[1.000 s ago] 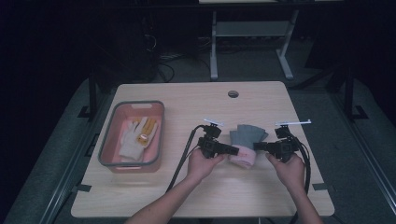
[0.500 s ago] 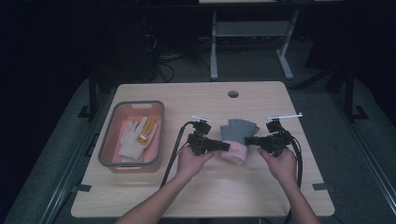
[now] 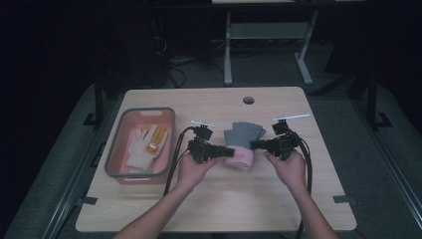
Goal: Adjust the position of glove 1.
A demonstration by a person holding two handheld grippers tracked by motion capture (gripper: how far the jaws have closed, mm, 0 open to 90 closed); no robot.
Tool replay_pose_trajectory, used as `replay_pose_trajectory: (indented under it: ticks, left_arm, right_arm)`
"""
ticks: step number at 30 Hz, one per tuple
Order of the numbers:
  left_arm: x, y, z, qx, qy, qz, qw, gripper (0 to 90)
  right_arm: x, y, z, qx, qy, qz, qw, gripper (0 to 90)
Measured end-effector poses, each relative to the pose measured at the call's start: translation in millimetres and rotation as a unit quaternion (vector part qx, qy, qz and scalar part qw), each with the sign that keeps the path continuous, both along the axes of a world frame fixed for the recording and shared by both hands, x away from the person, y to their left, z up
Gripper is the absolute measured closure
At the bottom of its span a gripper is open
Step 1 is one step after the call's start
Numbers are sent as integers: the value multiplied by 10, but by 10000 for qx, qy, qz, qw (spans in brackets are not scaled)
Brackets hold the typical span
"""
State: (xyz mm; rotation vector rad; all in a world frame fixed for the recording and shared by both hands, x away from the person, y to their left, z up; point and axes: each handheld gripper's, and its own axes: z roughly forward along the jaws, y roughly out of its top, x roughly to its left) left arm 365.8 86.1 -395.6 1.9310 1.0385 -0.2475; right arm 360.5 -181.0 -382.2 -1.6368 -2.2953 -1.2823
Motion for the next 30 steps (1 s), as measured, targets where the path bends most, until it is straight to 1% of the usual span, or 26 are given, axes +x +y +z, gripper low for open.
replay_pose_trajectory:
  ticks: [1,6,9,10,12,14,15,16,18,19,20,21,23,25,27,28,30]
  left_arm:
    - [4,17,6,-3,-19,4,10000,676]
    - [10,67,22,-21,-22,40,10000,676]
    - [10,105,39,-45,-23,77,10000,676]
    - [9,119,46,-20,-42,76,10000,676]
    - [3,148,68,-42,-55,115,9999,676]
    - [-2,204,109,-23,-93,126,9999,676]
    - [-2,204,109,-23,-93,126,9999,676]
    - [-11,239,125,-4,-144,158,9998,676]
    - [-18,263,132,-4,-133,179,9998,676]
    - [-24,302,141,1,-132,205,9997,676]
    - [-24,302,141,1,-132,205,9997,676]
    - [-32,338,157,-17,-149,257,9996,676]
    - [-32,363,163,-6,-163,251,9995,676]
    - [-38,402,176,-8,-201,285,9994,676]
    - [-43,434,178,26,-195,299,9994,676]
    - [-40,454,177,40,-218,272,9994,676]
    - [-44,485,177,52,-214,292,9993,676]
  right_arm:
    - [9,15,6,-2,-32,14,10000,801]
    - [42,69,23,23,-4,56,10000,801]
    - [76,124,58,-5,16,94,10000,801]
    - [76,124,58,-5,16,94,10000,801]
    - [88,154,80,-31,-8,129,9999,801]
    - [101,196,103,14,-24,164,9999,801]
    - [106,214,109,16,-26,178,9998,800]
    - [110,238,116,17,-46,195,9998,801]
    - [113,253,121,8,-51,204,9998,801]
    - [125,300,133,15,-20,249,9997,801]
    - [130,316,134,18,-45,259,9997,801]
    - [133,338,142,25,-44,276,9996,801]
    - [139,357,146,17,-75,299,9995,801]
    - [152,420,165,18,-111,338,9994,801]
    - [153,434,169,16,-75,345,9994,801]
    - [165,472,157,9,-47,372,9993,801]
    - [175,502,144,28,-49,389,9992,801]
